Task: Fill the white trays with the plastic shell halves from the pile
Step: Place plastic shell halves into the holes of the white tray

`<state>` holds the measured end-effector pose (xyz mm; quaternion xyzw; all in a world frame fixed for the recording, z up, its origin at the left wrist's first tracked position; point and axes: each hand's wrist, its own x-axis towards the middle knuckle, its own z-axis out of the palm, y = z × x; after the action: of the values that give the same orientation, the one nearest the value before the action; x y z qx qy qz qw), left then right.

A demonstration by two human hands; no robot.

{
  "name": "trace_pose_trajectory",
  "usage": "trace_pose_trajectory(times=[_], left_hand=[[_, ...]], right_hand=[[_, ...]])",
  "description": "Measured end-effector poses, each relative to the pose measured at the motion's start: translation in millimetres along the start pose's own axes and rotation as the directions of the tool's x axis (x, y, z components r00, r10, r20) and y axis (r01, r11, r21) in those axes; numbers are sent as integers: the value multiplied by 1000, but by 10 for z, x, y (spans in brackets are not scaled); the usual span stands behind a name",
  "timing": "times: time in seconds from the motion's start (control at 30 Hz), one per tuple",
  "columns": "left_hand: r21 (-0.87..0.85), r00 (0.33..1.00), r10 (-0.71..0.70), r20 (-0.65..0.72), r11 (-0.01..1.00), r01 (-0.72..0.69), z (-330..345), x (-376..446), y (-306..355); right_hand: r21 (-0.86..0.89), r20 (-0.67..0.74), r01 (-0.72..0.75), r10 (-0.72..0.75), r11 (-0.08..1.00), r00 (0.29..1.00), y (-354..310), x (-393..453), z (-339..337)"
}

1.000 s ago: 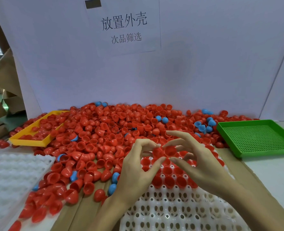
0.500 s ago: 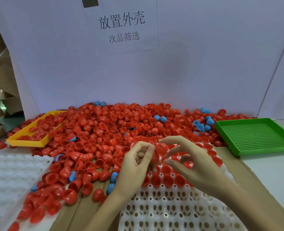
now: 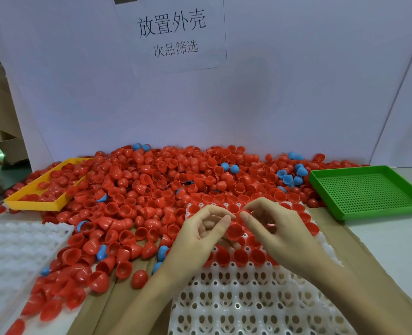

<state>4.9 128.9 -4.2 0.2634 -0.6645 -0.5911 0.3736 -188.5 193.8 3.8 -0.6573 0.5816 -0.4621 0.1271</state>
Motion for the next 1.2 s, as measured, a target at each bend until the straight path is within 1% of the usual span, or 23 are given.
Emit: trace_pose_trajectory(times=[0.1, 0.2, 0.33, 0.4, 0.47, 0.53, 0.63, 0.7, 0.77, 0.87, 0.97, 1.07, 1.13, 1.2], left_hand=[[-184, 992, -114, 47, 975, 121, -16, -2, 13], [-296, 978, -204, 35, 933, 205, -31, 11, 24], [-290, 972, -235, 8, 930, 228, -36, 23, 5], [-278, 973, -233, 8, 934, 226, -51, 24, -3], [-289, 972, -235, 20, 929, 230, -61, 29, -2], [-321, 970, -243, 28, 917, 239, -65, 47, 0], [-310, 977, -214, -2, 929, 203, -104, 78, -8], [-282, 983, -180, -43, 946, 160, -153, 92, -25], [-279, 982, -164, -92, 951, 132, -205, 106, -45], [-243, 982, -136, -133, 965, 101, -256, 121, -70], [-194, 981, -103, -161, 978, 71, -275, 128, -80], [-134, 976, -84, -203, 989, 58, -299, 135, -93], [-93, 972, -72, -224, 994, 53, -312, 139, -101], [-31, 966, -37, -255, 999, 30, -317, 150, -117]], right_hand=[[-9, -2, 27, -27, 1000, 1000, -14, 3, -11], [-6, 65, 110, -109, 994, 992, -42, 7, -48], [-23, 149, 215, -210, 976, 966, -66, -2, -52], [-43, 194, 221, -209, 974, 958, -55, -5, -54], [-57, 219, 206, -190, 977, 957, -42, -1, -60], [-82, 195, 197, -178, 977, 964, -31, 16, -91], [-137, 161, 103, -80, 985, 984, 24, 76, -274], [-197, 214, 21, 22, 980, 976, 99, 113, -467], [-266, 296, -29, 110, 964, 949, 182, 125, -649], [-321, 386, -80, 207, 944, 899, 273, 115, -832], [-396, 450, -67, 257, 916, 855, 316, 99, -892], [-416, 500, -60, 284, 907, 818, 305, 82, -875], [-398, 501, -65, 276, 915, 820, 294, 84, -869], [-372, 480, -70, 257, 925, 839, 295, 90, -854]])
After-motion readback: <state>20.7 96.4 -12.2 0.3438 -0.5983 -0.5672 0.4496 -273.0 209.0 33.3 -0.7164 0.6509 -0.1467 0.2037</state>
